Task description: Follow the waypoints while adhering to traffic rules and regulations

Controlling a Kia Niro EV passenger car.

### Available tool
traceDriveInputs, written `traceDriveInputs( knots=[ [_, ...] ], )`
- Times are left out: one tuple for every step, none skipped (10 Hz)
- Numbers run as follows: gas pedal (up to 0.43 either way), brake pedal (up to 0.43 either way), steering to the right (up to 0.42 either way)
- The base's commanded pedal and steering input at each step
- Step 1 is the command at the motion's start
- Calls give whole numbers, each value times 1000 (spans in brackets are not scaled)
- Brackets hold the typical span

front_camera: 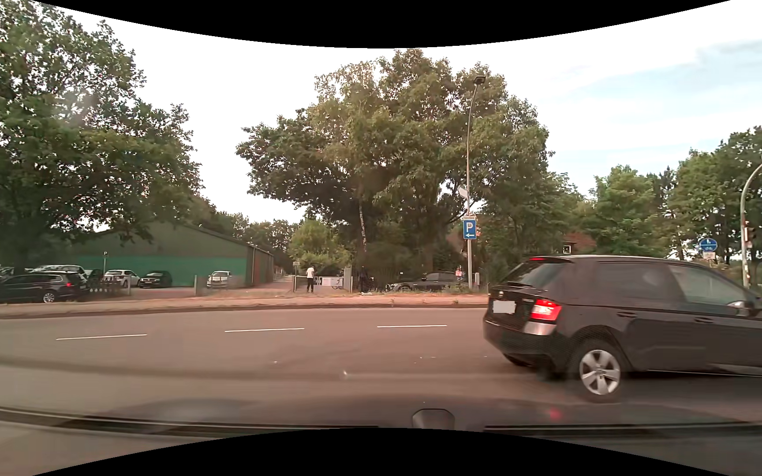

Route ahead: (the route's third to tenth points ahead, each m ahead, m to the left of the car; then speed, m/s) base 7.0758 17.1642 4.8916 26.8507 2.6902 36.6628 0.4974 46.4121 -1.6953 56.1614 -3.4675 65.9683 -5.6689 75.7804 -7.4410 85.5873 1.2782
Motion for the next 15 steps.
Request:
traceDriveInputs(
  knots=[
    [138,0,-347],
    [138,0,-363],
    [150,0,-380],
    [150,0,-390],
    [150,0,-390],
    [157,0,-388],
    [169,0,-388],
    [169,0,-390],
    [189,0,-396],
    [197,0,-404],
    [209,0,-414],
    [209,0,-429],
    [209,0,-444],
    [209,0,-451],
    [240,0,-458]
  ],
)
